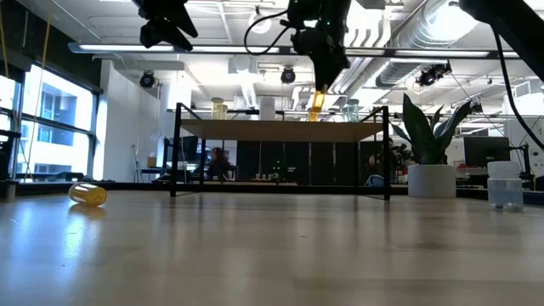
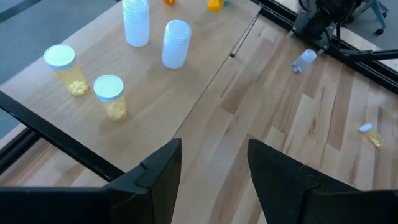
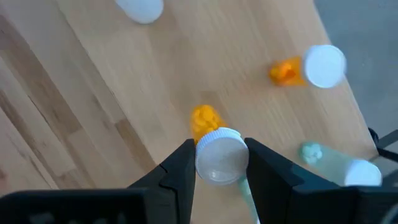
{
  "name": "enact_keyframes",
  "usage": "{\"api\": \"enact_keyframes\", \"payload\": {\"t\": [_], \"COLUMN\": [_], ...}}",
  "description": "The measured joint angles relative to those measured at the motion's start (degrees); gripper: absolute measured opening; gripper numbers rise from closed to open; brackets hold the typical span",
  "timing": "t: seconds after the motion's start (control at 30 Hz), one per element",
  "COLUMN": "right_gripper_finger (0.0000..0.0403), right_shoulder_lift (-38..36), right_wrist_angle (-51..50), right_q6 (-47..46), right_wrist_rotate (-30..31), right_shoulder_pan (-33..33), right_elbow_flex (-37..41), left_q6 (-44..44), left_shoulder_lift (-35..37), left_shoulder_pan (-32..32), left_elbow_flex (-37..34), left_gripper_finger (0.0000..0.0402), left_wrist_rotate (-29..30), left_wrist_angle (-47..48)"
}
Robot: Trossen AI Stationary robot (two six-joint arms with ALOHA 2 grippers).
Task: Pick and place medicine bottles onto shelf by color
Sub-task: Put the right orange medicine bottle on the shelf aligned with the other orange medicine bottle
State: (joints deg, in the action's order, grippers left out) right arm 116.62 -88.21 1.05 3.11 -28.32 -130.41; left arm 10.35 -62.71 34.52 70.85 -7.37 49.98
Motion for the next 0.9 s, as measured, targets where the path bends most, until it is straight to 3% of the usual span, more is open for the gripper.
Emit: {"api": "enact_keyframes", "payload": {"t": [0.4,0.9], "right_gripper_finger": [0.0114,0.0114], "right_shoulder_lift": [3.5,3.8], "right_wrist_angle": [0.3,0.8], "right_q6": [4.4,6.5], "right_wrist_rotate": [3.9,3.3], "right_shoulder_pan": [0.2,0.3], "right_elbow_flex": [0.0,0.0], "left_q6": [0.0,0.0], "left_shoulder_lift": [0.0,0.0], "left_shoulder_pan": [0.0,0.0], "left_elbow_flex": [0.0,0.0], "left_gripper_finger": [0.0174,0.0175], "left_wrist_rotate": [0.1,0.1], "left_wrist_angle": [0.0,0.0]}}
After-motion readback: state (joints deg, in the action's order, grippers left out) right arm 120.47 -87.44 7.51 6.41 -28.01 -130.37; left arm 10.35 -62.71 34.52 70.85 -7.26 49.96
